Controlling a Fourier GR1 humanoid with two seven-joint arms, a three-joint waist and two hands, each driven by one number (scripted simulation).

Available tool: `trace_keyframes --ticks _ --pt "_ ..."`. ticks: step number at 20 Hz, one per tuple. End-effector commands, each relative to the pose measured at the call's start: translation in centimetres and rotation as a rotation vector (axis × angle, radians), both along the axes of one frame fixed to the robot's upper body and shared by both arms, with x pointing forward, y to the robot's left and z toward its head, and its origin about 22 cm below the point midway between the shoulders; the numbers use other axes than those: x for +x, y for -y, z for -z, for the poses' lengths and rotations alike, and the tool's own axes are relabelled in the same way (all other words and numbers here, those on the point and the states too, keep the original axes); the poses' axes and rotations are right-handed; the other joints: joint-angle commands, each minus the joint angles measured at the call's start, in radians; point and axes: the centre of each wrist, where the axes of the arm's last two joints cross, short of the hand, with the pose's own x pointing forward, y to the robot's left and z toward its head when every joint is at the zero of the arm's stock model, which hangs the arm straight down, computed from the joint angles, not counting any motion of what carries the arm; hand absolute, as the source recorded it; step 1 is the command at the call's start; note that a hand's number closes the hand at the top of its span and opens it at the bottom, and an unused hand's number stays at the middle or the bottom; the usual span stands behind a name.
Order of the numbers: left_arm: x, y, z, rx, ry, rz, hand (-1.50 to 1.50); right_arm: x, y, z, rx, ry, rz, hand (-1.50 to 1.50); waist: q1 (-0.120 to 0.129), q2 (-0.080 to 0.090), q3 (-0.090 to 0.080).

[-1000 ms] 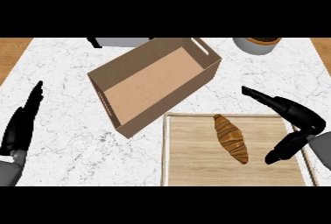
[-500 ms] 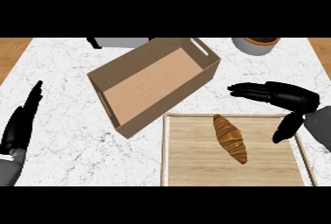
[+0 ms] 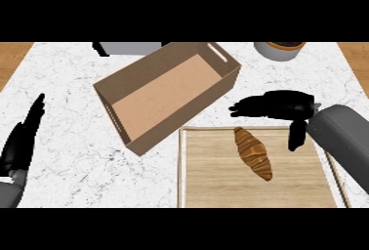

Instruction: Pick the croissant from the tray and place it in the cardboard box

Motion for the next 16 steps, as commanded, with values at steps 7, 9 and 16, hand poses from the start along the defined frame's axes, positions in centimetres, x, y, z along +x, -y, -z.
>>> trace_keyframes --ticks 7,9,16 --pt "-1.2 -0.3 1.3 -0.007 -0.010 -0.021 0.00 -0.1 -1.6 1.2 -0.062 -0.031 -0.070 -1.50 -0.021 -0.006 0.000" --pt "-0.4 1.3 -0.4 -0.015 0.000 -0.019 0.00 0.4 -1.3 2.3 -0.072 -0.030 -0.049 -1.50 -0.016 -0.004 0.000" --pt "-0.9 -1.2 0.8 -0.011 0.003 -0.011 0.00 0.1 -1.9 1.7 -0.011 -0.075 -0.090 -1.50 -0.017 -0.003 0.000"
